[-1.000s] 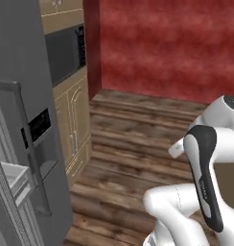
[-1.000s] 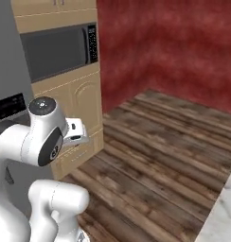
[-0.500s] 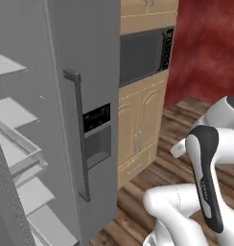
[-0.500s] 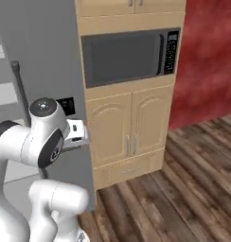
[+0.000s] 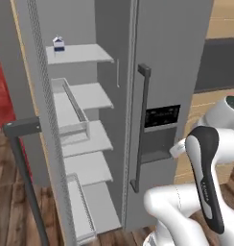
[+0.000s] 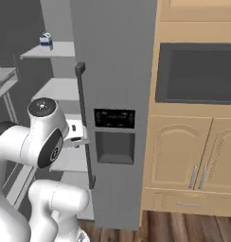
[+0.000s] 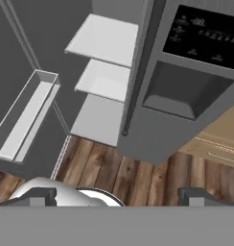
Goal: Take a sugar cube from the saucer and place it inside the coffee. Then, grab milk from the fridge and place it next to the coffee on the counter to sweeten the coffee.
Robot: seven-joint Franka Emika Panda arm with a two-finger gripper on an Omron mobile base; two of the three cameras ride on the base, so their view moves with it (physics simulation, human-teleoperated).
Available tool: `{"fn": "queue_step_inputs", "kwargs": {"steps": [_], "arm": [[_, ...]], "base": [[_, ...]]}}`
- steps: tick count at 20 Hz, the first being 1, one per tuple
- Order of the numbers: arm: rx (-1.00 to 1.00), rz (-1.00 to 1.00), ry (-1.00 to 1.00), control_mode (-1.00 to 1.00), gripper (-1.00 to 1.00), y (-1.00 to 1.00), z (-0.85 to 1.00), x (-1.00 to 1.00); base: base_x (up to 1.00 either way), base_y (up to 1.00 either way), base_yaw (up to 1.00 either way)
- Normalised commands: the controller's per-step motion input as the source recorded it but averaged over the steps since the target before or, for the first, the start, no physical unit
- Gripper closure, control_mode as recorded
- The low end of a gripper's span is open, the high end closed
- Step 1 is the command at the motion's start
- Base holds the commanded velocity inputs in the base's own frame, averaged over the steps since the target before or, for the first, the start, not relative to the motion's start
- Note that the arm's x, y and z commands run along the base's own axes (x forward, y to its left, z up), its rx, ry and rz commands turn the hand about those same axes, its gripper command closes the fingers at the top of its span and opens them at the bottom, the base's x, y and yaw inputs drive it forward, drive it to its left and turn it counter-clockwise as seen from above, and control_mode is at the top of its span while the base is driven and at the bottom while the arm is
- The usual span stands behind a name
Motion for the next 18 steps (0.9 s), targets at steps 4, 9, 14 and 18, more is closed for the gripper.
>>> {"fn": "queue_step_inputs", "kwargs": {"steps": [4,9,14,18], "arm": [[0.0,0.0,0.0,1.0,-1.0,0.0,0.0,0.0],[0.0,0.0,0.0,1.0,-1.0,0.0,0.0,0.0],[0.0,0.0,0.0,1.0,-1.0,0.0,0.0,0.0],[0.0,0.0,0.0,1.0,-1.0,0.0,0.0,0.0]], "base": [[0.49,0.18,0.31],[0.52,0.41,0.1],[0.38,0.37,0.01],[0.3,0.34,0.08]]}}
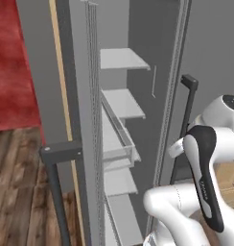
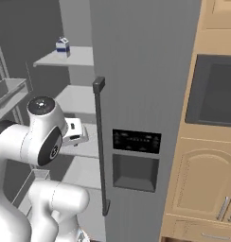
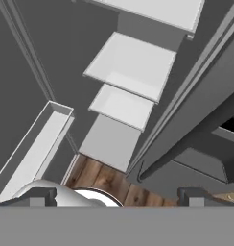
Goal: Take a sugar cube from the saucer and place it inside the coffee. Then, grab milk from the fridge and place it next to the coffee on the counter to sweeten the coffee.
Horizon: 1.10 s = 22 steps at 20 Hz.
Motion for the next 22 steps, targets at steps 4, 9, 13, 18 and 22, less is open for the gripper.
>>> {"fn": "queue_step_inputs", "kwargs": {"steps": [4,9,13,18,22], "arm": [[0.0,0.0,0.0,1.0,-1.0,0.0,0.0,0.0],[0.0,0.0,0.0,1.0,-1.0,0.0,0.0,0.0],[0.0,0.0,0.0,1.0,-1.0,0.0,0.0,0.0],[0.0,0.0,0.0,1.0,-1.0,0.0,0.0,0.0],[0.0,0.0,0.0,1.0,-1.0,0.0,0.0,0.0]], "base": [[0.33,0.13,0.24],[0.32,0.0,0.35],[0.36,0.07,0.28],[0.48,0.0,0.06],[0.49,0.05,0.0]]}}
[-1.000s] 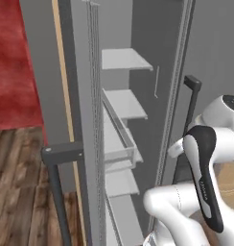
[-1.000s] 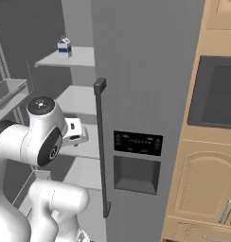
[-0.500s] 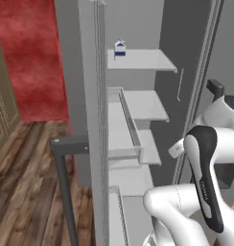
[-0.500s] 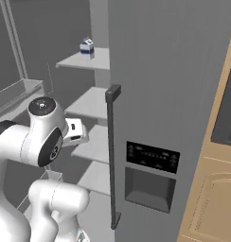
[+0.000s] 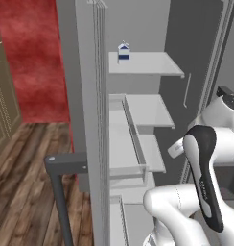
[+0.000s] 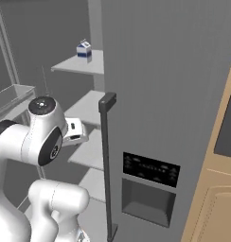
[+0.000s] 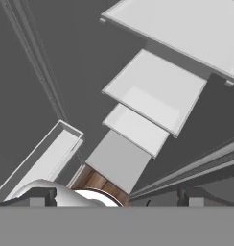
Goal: Take a sugar cube from the saucer and place it inside the coffee. Then, grab milk from the fridge and place it next to the coffee on the counter to sweeten the coffee.
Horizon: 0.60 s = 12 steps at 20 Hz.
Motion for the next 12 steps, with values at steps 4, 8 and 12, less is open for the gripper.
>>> {"fn": "queue_step_inputs", "kwargs": {"steps": [4,8,12], "arm": [[0.0,0.0,0.0,1.0,-1.0,0.0,0.0,0.0],[-0.04,-0.02,-0.06,-1.0,-1.0,0.22,0.4,0.09],[-0.04,-0.07,-0.1,-1.0,-1.0,0.39,0.99,0.1]], "base": [[0.3,0.27,0.0],[0.08,0.17,0.0],[0.0,0.0,0.0]]}}
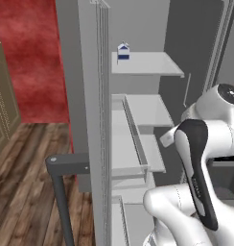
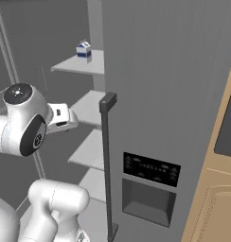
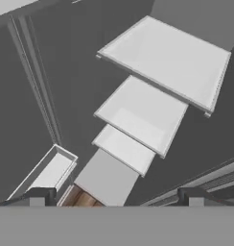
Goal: Take a sugar cube from the saucer and place it inside the coffee. Then, grab milk from the fridge and place it next to the coffee on the counter to sweeten the coffee.
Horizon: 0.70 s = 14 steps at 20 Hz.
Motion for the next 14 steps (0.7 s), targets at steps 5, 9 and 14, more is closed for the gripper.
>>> {"fn": "queue_step_inputs", "kwargs": {"steps": [5,9,14], "arm": [[-0.01,-0.08,-0.09,-1.0,-1.0,0.11,1.0,0.0],[0.0,-0.13,-0.12,-1.0,-1.0,0.03,1.0,0.08],[0.0,-0.16,-0.17,-1.0,-1.0,0.08,0.98,0.45]], "base": [[0.0,0.0,0.0],[0.0,0.0,0.0],[0.0,0.0,0.0]]}}
